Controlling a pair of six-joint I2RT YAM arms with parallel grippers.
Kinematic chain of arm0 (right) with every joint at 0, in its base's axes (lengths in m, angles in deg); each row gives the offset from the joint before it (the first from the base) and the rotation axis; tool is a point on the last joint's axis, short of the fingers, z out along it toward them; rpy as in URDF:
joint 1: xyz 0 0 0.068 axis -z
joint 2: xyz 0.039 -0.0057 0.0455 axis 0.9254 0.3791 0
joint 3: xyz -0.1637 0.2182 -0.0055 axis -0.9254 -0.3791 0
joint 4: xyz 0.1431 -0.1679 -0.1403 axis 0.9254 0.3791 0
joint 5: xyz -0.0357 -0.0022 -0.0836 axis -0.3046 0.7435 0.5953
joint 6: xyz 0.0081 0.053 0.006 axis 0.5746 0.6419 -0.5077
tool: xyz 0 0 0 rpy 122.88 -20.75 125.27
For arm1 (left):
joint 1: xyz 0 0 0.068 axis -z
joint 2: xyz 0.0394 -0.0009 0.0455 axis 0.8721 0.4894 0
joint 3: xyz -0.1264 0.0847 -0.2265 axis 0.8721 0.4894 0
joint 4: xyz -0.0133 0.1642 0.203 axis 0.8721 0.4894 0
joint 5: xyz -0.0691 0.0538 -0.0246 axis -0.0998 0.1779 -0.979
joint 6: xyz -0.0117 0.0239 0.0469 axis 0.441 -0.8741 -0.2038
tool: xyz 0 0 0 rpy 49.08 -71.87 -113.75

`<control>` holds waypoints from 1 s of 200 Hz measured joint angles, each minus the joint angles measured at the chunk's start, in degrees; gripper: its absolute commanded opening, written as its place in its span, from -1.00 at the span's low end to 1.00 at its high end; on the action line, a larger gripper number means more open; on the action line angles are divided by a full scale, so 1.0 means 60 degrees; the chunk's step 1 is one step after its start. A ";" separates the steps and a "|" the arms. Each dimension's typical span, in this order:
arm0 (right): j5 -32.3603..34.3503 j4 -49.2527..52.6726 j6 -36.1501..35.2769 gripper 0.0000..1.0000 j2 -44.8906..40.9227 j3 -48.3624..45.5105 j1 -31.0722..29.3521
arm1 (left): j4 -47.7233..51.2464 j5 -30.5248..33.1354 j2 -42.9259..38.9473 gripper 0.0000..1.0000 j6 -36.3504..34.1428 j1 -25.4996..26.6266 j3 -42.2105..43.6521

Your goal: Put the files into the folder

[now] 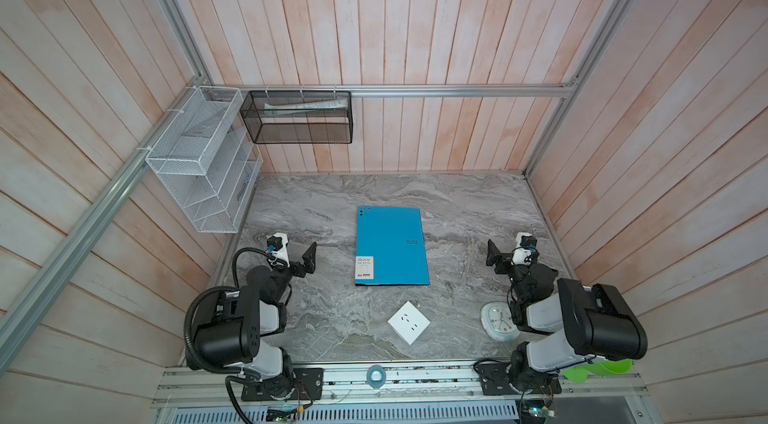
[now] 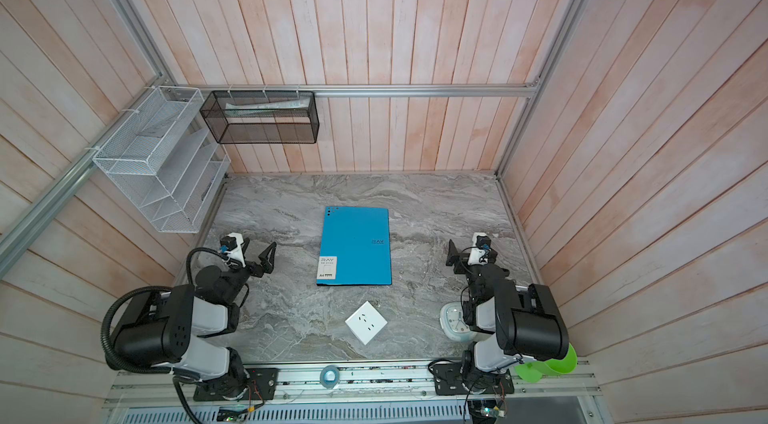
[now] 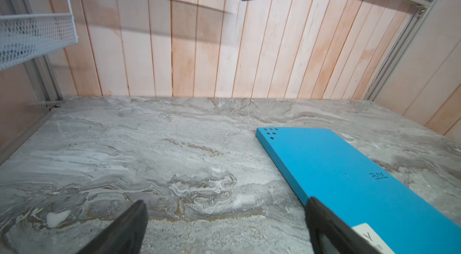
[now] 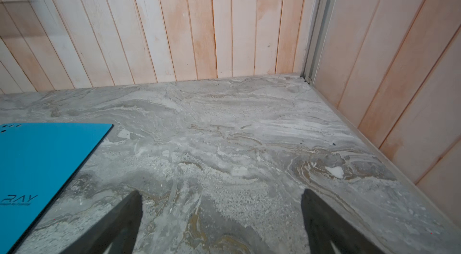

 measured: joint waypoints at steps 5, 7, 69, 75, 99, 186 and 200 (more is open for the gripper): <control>0.0000 -0.0131 0.0004 0.96 0.0000 -0.0040 0.0000 | 0.0146 0.0164 0.0004 1.00 -0.0029 0.0051 -0.0029; 0.0000 -0.0164 0.0004 0.96 0.0000 -0.0058 0.0000 | 0.0229 0.0240 -0.0015 1.00 -0.0036 0.0080 -0.0047; -0.0069 0.1468 -0.0280 0.96 0.0029 0.1290 -0.0248 | 0.1439 0.1457 -0.0080 1.00 -0.0364 0.0561 -0.1173; -0.0062 0.1555 -0.0291 0.96 0.0029 0.1290 -0.0266 | 0.1537 0.1519 -0.0076 1.00 -0.0404 0.0608 -0.1206; 0.0040 0.1847 -0.0353 0.96 0.0029 0.1290 -0.0324 | 0.1847 0.1719 -0.0080 1.00 -0.0495 0.0681 -0.1217; 0.0117 0.2109 -0.0357 0.96 0.0029 0.1290 -0.0357 | 0.2058 0.1971 -0.0076 1.00 -0.0546 0.0710 -0.1217; 0.0117 0.2116 -0.0357 0.96 0.0029 0.1290 -0.0357 | 0.2058 0.1971 -0.0076 1.00 -0.0550 0.0710 -0.1217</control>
